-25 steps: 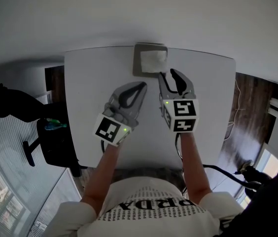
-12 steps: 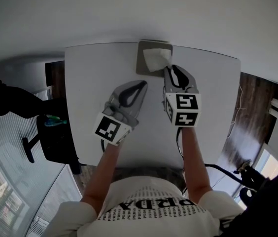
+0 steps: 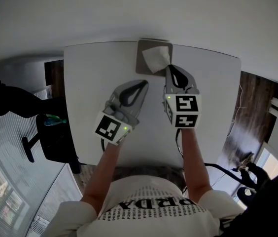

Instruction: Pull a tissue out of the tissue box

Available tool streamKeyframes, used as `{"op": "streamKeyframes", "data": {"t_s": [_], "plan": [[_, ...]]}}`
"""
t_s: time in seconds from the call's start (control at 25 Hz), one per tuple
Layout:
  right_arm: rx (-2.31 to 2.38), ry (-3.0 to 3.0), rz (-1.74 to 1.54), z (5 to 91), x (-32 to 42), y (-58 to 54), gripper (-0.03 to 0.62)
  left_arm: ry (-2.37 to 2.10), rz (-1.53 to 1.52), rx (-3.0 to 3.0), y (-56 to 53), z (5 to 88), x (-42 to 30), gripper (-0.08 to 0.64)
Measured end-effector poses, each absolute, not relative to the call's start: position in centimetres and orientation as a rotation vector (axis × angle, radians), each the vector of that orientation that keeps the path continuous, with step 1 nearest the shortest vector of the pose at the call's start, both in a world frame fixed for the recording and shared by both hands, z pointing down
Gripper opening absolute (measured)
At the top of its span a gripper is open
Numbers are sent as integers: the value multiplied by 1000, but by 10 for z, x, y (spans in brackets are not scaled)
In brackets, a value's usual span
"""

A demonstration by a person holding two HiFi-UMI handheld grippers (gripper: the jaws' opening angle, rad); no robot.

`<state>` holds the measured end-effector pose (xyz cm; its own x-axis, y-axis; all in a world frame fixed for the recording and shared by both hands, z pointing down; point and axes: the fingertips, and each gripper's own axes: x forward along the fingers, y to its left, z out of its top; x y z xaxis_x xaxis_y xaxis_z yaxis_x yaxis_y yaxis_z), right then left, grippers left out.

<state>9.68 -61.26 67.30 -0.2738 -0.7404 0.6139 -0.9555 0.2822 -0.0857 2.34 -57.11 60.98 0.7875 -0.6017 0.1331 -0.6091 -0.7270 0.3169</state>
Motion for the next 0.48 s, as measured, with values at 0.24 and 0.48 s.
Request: {"op": "streamKeyframes", "data": {"t_s": [0.24, 0.48], "plan": [[1534, -2123, 619, 665, 96, -614, 9, -909, 45, 2644, -571, 613, 22, -8], [1527, -2124, 617, 661, 94, -612, 9, -895, 60, 2668, -570, 608, 22, -8]]}}
